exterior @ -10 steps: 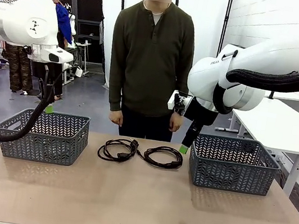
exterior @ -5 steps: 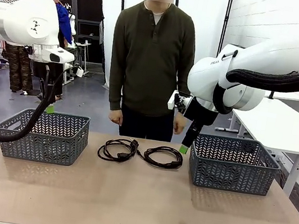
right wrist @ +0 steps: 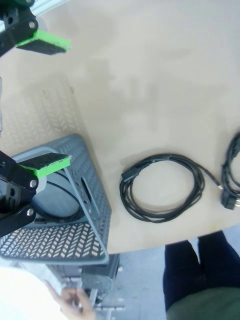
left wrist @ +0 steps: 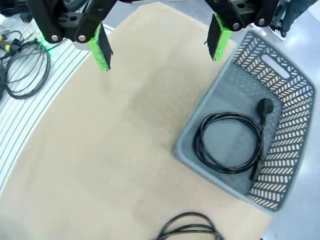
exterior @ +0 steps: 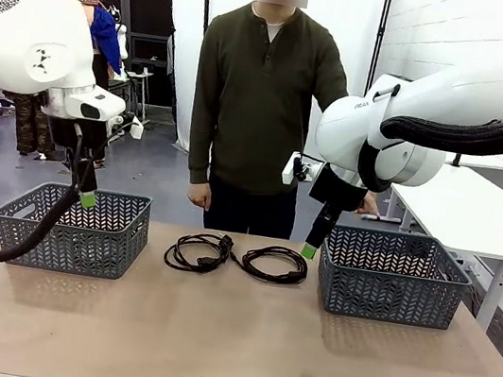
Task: Organize the cables according to human instructions.
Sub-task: Pick up a bundle of cables and place it in the basket indicated by the human.
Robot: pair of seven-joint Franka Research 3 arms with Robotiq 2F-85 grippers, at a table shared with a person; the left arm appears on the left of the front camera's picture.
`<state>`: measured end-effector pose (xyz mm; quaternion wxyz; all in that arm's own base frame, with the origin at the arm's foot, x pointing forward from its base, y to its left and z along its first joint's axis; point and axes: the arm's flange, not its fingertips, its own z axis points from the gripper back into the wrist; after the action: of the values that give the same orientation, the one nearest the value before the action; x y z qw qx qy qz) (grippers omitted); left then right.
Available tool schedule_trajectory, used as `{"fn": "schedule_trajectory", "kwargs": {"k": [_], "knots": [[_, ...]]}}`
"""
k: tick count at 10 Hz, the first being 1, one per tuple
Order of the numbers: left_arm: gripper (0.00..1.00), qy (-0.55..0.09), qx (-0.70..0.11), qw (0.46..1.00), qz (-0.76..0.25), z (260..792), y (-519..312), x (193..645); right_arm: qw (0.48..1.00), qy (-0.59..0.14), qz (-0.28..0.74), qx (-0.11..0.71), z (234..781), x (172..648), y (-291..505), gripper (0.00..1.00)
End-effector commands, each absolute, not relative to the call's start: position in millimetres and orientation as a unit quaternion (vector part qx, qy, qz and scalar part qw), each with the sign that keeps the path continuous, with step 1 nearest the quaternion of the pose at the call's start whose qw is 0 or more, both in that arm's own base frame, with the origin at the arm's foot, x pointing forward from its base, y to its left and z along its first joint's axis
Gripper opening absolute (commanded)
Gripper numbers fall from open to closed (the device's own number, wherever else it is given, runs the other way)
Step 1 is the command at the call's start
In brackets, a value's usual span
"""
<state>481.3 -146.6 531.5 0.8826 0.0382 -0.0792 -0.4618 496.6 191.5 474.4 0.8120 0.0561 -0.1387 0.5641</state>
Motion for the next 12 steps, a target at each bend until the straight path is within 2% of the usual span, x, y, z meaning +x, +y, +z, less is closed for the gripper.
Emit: {"fn": "schedule_trajectory", "kwargs": {"k": [1, 4, 12], "knots": [[1.0, -0.111, 0.009, 0.877, -0.468, 519.0, -150.7, 449.1, 0.812, -0.135, 0.566, 0.053, 474.6, 497.2, 191.2, 1.0], [1.0, -0.134, -0.034, 0.859, -0.493, 506.4, -164.5, 426.2, 0.812, -0.135, 0.566, 0.053, 474.6, 497.2, 191.2, 1.0], [1.0, -0.126, -0.02, 0.865, -0.485, 504.4, -175.4, 425.2, 0.812, -0.135, 0.566, 0.053, 474.6, 497.2, 191.2, 1.0]]}}
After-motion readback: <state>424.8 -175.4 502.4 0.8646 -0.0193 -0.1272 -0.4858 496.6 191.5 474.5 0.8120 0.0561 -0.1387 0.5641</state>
